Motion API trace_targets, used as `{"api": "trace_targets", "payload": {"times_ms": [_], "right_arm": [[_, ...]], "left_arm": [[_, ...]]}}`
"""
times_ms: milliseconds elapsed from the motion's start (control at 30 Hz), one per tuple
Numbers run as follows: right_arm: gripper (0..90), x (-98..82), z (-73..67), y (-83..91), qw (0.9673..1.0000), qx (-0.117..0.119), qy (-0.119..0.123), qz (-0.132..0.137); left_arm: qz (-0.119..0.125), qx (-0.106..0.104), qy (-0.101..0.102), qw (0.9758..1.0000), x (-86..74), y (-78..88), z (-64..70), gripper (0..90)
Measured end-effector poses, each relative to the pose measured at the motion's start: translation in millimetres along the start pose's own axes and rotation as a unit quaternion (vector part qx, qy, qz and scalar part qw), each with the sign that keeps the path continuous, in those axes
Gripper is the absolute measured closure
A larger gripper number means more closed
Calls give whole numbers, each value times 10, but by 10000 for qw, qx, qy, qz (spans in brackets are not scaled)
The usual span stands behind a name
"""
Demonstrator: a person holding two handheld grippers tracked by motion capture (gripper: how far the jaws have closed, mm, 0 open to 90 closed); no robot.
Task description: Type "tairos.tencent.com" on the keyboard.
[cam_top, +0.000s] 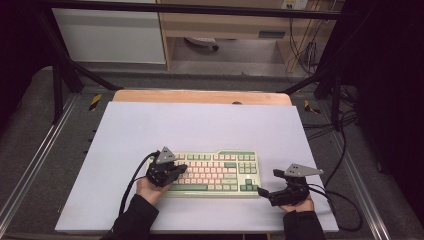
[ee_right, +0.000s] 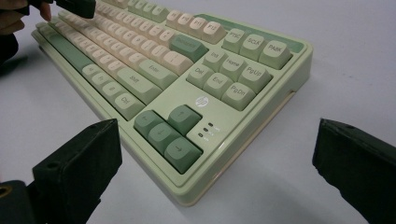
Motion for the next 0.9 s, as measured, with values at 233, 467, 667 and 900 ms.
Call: {"api": "trace_targets", "payload": {"times_ms": [233,467,667,900], "right_arm": [[20,-1,0,-6,10000,9,22,-4],[20,1,-1,-4,10000,19,12,0],[20,1,-3,-7,10000,21,11,1],[21,3,-3,-7,10000,24,15,4]], "left_arm": [[-1,108,37,9999,-14,-46,-38,900],[-32,129,57,9999,-31,-71,-46,900],[-53,131,11,9999,-46,-81,-37,900],[11,34,-7,10000,-26,0,-4,900]]}}
Point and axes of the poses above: each handheld gripper's, and its own axes: y roughly backward along the jaws, x roughly out of its top, z roughly to its right, the point moved 9 cm from there along -y, roughly forward along the jaws, and after that the axes turned 11 degrees about y, right-handed, at the moved point
